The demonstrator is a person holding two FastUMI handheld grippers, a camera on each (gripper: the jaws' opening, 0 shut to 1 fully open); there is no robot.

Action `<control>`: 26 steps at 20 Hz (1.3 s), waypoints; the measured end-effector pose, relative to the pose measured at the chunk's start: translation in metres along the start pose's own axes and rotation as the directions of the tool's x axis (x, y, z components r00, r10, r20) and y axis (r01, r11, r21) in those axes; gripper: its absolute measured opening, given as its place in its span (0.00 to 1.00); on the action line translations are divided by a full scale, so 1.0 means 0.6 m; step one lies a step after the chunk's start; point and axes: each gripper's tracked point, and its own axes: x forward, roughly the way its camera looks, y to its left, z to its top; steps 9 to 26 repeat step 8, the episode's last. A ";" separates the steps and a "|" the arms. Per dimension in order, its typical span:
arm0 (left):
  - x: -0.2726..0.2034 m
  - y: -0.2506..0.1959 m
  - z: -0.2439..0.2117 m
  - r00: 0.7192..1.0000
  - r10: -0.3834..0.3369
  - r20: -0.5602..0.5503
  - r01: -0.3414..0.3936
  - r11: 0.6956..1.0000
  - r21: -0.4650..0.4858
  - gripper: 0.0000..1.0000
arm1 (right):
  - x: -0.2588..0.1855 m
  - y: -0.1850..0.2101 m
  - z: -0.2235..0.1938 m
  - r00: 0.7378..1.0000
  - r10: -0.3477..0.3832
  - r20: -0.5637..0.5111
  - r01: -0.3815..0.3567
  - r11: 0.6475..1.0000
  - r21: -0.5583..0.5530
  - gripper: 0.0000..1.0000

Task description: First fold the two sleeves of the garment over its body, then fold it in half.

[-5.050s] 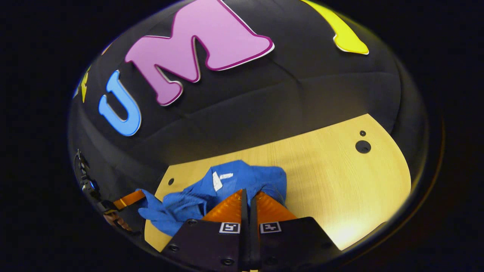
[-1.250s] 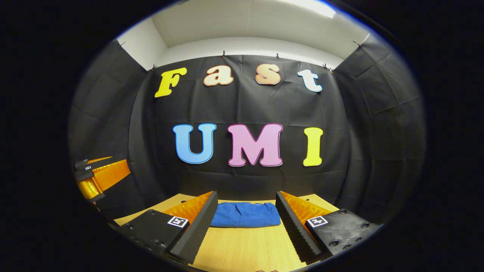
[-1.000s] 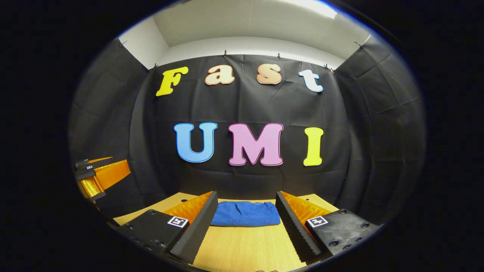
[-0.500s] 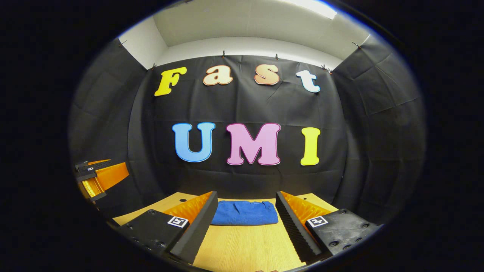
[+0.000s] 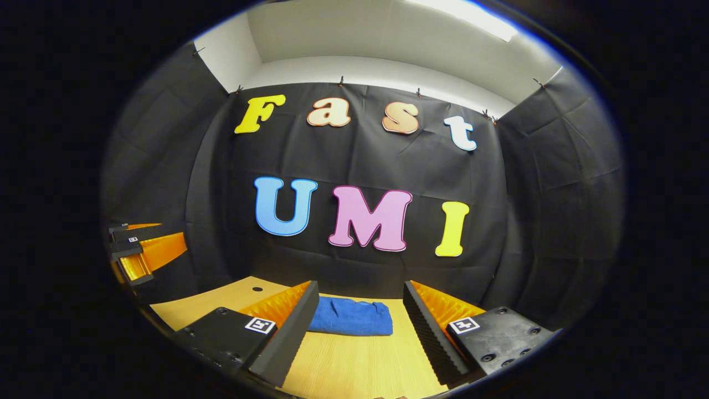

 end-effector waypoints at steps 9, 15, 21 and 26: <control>0.002 0.009 -0.003 1.000 0.008 -0.011 -0.008 1.000 0.009 0.82 | 0.012 0.021 0.000 0.998 0.057 -0.013 -0.057 0.997 -0.045 0.96; 0.002 0.009 -0.003 1.000 0.008 -0.011 -0.008 1.000 0.009 0.82 | 0.012 0.021 0.000 0.998 0.057 -0.013 -0.057 0.997 -0.045 0.96; 0.002 0.009 -0.003 1.000 0.008 -0.011 -0.008 1.000 0.009 0.82 | 0.012 0.021 0.000 0.998 0.057 -0.013 -0.057 0.997 -0.045 0.96; 0.002 0.009 -0.003 1.000 0.008 -0.011 -0.008 1.000 0.009 0.82 | 0.012 0.021 0.000 0.998 0.057 -0.013 -0.057 0.997 -0.045 0.96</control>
